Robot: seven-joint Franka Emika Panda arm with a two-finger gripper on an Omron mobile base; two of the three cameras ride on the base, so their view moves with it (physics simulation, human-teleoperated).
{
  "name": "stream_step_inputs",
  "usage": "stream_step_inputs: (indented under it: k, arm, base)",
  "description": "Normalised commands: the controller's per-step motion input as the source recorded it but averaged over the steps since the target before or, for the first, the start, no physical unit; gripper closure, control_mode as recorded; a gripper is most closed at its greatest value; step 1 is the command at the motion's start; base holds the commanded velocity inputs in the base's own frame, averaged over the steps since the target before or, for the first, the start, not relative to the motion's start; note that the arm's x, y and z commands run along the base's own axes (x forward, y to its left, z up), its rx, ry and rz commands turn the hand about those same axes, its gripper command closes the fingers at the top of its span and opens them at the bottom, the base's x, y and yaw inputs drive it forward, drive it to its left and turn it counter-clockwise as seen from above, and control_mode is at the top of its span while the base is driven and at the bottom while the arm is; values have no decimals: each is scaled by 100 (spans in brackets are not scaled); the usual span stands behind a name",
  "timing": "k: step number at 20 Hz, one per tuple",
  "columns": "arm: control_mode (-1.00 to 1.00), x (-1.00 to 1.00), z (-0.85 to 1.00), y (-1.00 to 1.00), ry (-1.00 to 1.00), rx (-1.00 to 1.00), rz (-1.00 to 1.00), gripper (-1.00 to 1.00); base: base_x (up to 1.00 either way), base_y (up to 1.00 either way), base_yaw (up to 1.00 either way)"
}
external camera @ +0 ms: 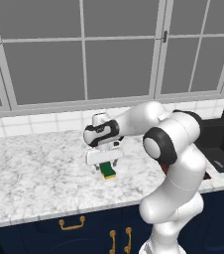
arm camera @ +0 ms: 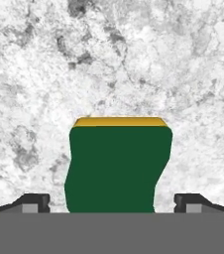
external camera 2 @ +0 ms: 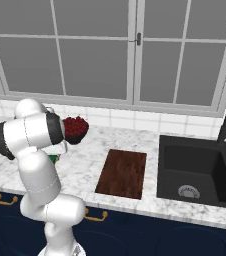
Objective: Pick up the sponge from the counter and clean the cutting board by briefly scrubbing or pressing down on the cutting board. Once finished, release the sponge.
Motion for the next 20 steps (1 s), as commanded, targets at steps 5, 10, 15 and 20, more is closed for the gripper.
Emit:
stream_step_inputs:
  k: [5, 10, 15, 20]
  arm:
    - [-100, 0, -24, 0, -10, 0, 2, -100]
    - [-100, 0, -6, 0, -5, 0, 0, -100]
    - [-100, 0, -10, 0, -4, 0, 0, -100]
    - [-100, 0, -1, 0, -1, 0, 0, -100]
  base:
    - [0, 0, 0]
    - [0, 0, 0]
    - [0, 0, 0]
    - [0, 0, 0]
